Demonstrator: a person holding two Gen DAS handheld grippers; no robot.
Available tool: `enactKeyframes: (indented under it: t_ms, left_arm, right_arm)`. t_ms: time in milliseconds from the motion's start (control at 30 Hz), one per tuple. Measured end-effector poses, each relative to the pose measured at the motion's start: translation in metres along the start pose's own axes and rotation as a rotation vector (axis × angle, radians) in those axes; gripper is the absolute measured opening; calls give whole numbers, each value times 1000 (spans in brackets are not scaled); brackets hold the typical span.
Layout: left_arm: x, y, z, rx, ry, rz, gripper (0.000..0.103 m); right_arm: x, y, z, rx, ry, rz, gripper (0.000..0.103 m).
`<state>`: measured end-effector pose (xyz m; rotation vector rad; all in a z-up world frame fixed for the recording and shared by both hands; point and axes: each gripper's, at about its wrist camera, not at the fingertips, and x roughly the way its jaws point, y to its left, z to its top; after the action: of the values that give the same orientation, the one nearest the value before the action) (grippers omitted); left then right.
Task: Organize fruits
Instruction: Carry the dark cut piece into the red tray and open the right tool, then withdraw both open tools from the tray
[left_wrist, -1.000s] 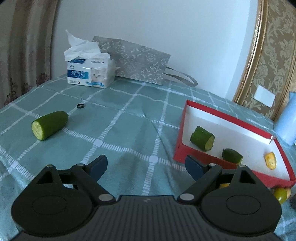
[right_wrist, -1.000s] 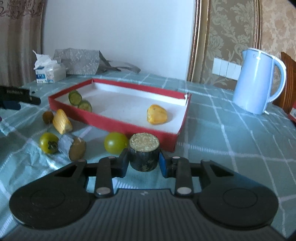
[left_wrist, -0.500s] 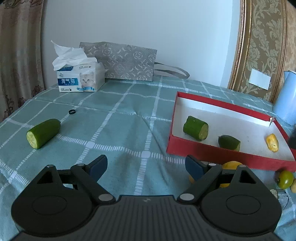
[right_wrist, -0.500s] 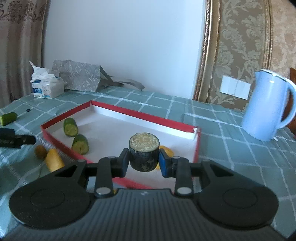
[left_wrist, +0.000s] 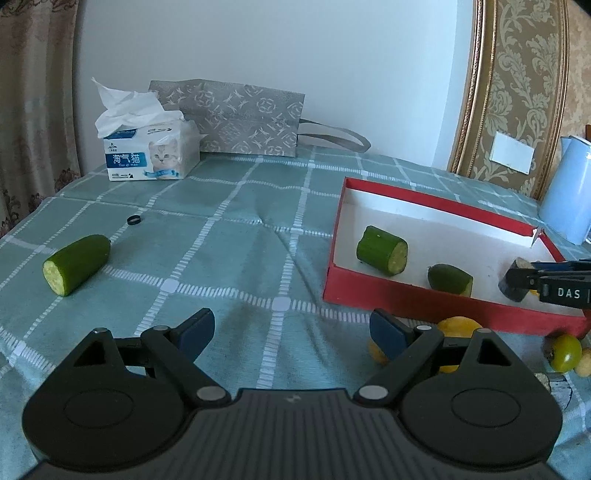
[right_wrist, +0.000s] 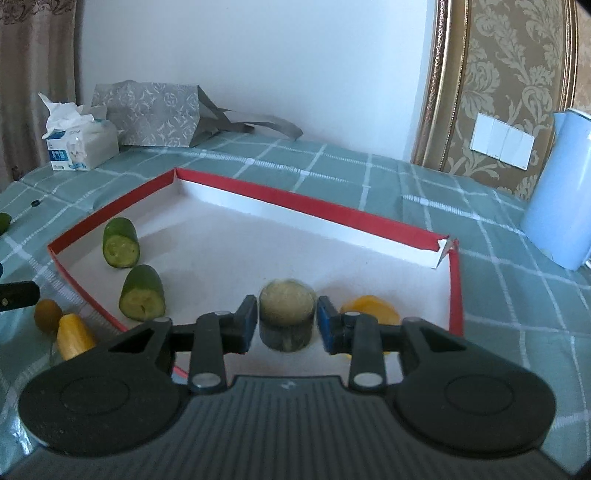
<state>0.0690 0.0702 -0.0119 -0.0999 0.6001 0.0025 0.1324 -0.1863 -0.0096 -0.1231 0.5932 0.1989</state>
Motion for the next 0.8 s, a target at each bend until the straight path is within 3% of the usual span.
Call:
enactKeyframes:
  t_ms: [200,333,467,600,733,800]
  left_arm:
    - [0,0,-1,-1,3,-3,92]
    - [0,0,0,0,3,-1,92]
    - [-2,0,-1,2,-4,3,92]
    - [-5,-1,-1,0,-20,-13,92]
    - [-12,-5,-2,17,-49,-47,92]
    - [-15,-10,-4,44,-64,-56,92]
  right_arm:
    - [-9,1,0,4,-46,-20,86]
    - [-30,-2,-3,6,-119,-82,94]
    - [-67,-18,-11,94,-225,-109,103]
    - [-100,-37,-25,194,-315,-122,103]
    - [-117,-52,-49,247,-354,-159,103]
    - [-114,-56,-59,266,-316,-160,103]
